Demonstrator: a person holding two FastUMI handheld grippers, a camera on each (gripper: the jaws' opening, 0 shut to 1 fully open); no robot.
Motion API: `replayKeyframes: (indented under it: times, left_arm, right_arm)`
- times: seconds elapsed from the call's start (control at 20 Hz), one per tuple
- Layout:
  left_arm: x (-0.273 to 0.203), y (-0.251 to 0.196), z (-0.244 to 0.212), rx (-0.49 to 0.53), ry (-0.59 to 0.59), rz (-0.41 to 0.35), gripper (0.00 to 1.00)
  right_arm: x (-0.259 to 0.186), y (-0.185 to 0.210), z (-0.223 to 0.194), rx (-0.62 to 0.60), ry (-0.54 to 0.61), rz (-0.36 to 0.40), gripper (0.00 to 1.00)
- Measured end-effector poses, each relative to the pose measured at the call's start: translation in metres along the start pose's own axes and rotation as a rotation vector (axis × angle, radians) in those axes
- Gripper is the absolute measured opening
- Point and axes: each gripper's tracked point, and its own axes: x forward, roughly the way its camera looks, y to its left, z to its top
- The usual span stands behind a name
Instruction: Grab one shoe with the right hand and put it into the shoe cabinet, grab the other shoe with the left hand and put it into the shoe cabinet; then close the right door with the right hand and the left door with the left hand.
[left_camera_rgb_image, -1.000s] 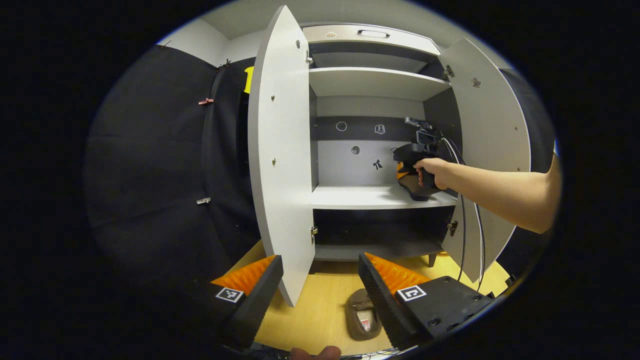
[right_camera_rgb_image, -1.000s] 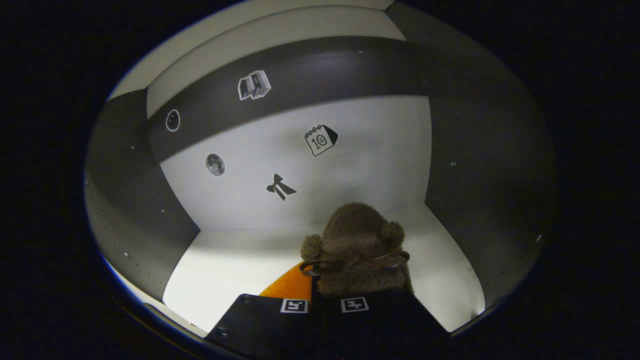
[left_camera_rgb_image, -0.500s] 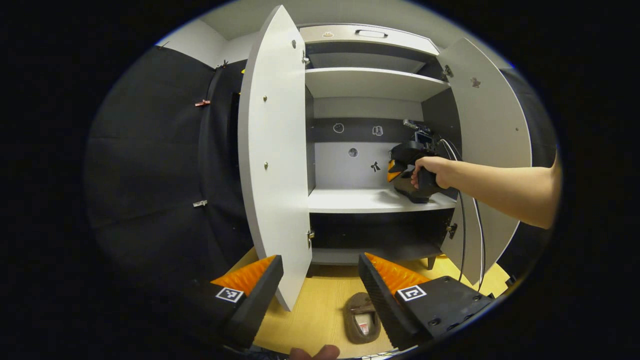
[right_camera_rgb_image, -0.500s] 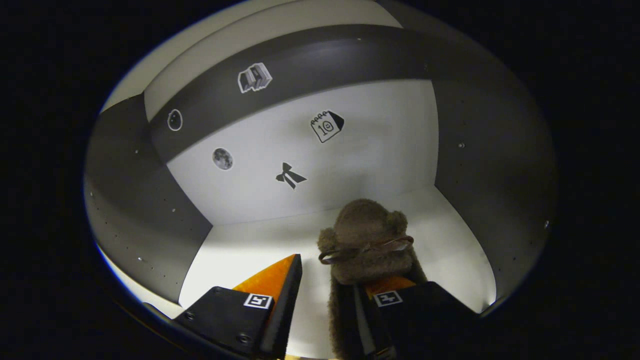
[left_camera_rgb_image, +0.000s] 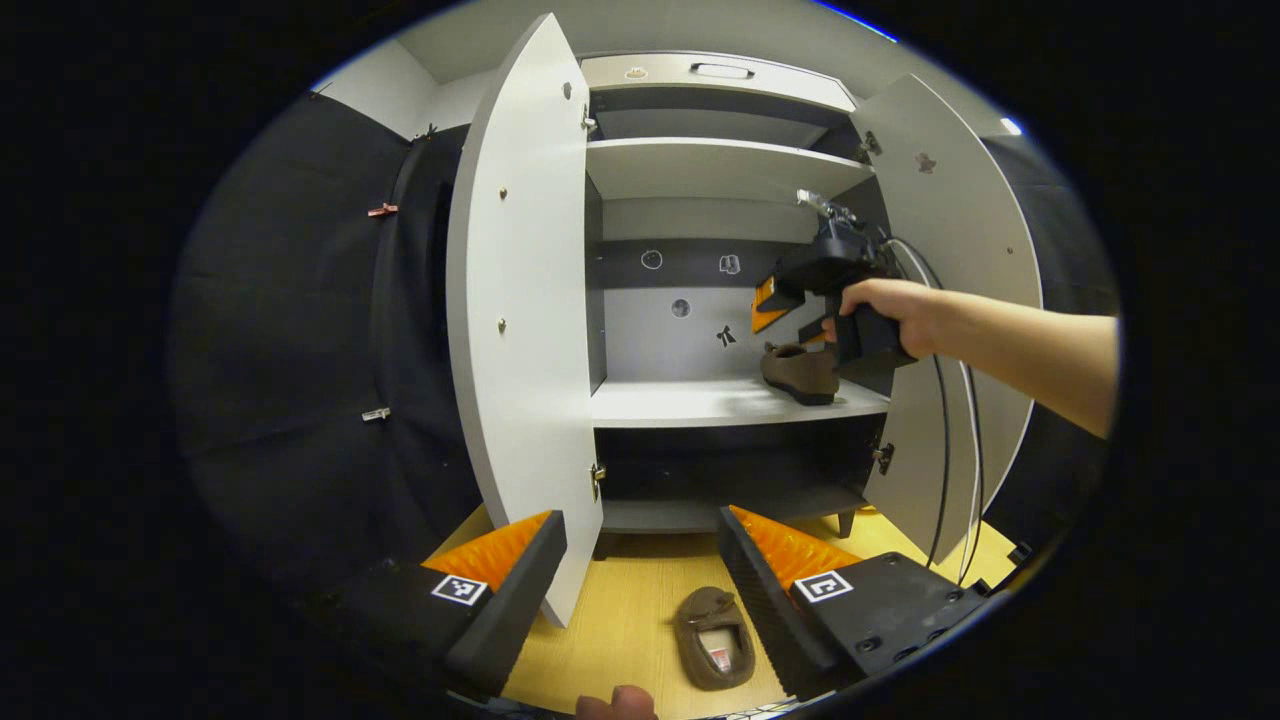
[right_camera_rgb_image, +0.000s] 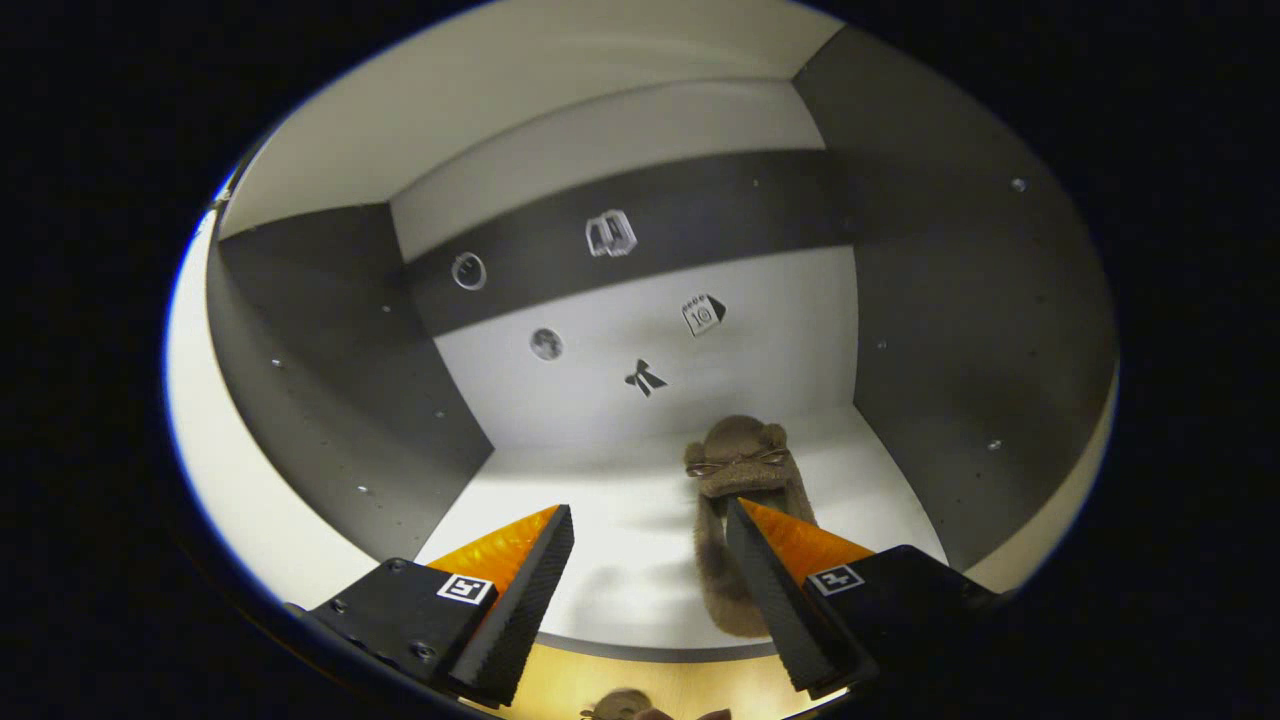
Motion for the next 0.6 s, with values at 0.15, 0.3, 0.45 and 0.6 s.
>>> replayKeyframes:
  times: [0.15,0.3,0.45,0.6]
  left_arm:
    - [0.001,-0.006,-0.026,0.004,0.045,-0.019,0.96]
    - [0.001,-0.015,-0.061,0.010,0.103,-0.047,0.96]
    - [0.005,-0.029,-0.103,0.020,0.164,-0.091,0.96]
    - [0.017,-0.043,-0.151,0.020,0.236,-0.130,0.96]
  right_arm:
    - [-0.060,0.019,0.020,-0.043,-0.138,0.029,0.98]
    - [-0.118,0.029,0.025,-0.085,-0.244,0.034,0.98]
    - [-0.172,0.026,0.023,-0.119,-0.317,0.018,0.98]
    - [-0.219,0.016,0.020,-0.145,-0.382,-0.010,0.98]
